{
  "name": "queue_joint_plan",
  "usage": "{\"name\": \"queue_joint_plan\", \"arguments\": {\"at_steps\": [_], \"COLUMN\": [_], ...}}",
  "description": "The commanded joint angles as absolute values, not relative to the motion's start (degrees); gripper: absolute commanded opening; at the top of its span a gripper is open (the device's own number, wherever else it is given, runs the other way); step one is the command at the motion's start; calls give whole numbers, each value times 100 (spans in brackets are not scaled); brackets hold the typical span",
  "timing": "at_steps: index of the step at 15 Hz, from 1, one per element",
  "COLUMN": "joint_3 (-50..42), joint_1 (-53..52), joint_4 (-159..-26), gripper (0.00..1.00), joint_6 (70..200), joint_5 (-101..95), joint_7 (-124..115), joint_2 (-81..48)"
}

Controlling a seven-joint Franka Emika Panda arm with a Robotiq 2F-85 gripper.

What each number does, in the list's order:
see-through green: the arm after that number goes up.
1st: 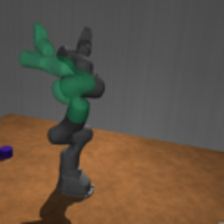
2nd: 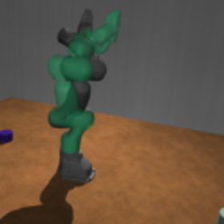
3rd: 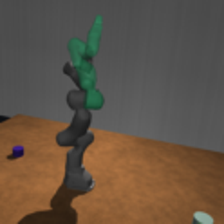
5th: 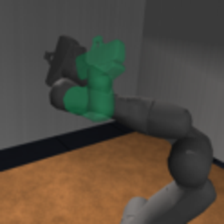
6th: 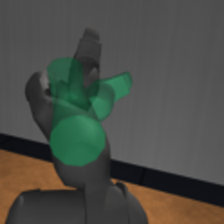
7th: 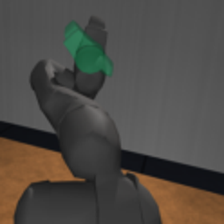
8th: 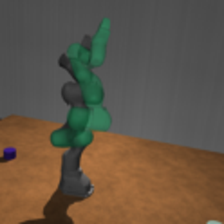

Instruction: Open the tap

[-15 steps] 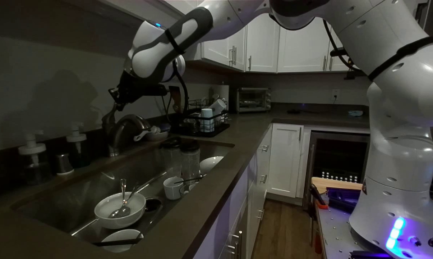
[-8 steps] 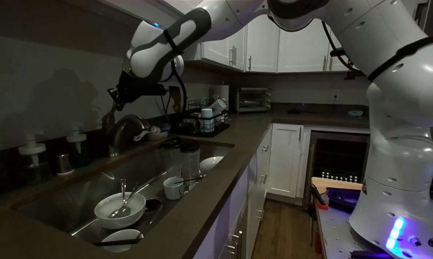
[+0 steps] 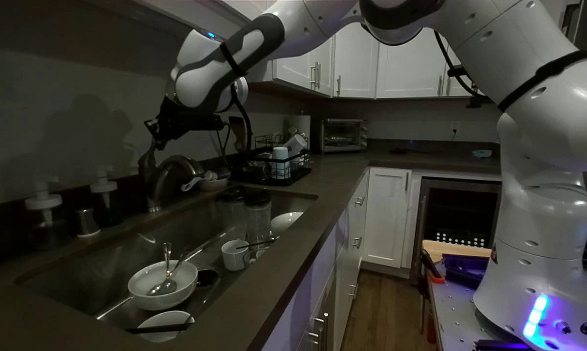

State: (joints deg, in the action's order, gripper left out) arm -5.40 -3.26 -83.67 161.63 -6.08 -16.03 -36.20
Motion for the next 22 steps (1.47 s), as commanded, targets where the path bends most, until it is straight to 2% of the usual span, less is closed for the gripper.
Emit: {"name": "queue_joint_plan", "arguments": {"at_steps": [1, 18, 22], "joint_3": [-526, -663, -688], "joint_1": [-284, -424, -446], "joint_4": [-7878, -6916, -7193], "gripper": [4, 4, 4], "joint_6": [16398, 16304, 16431], "joint_5": [-379, -425, -421], "joint_7": [-1479, -1531, -1570], "joint_2": [-3950, -4388, -4269]}}
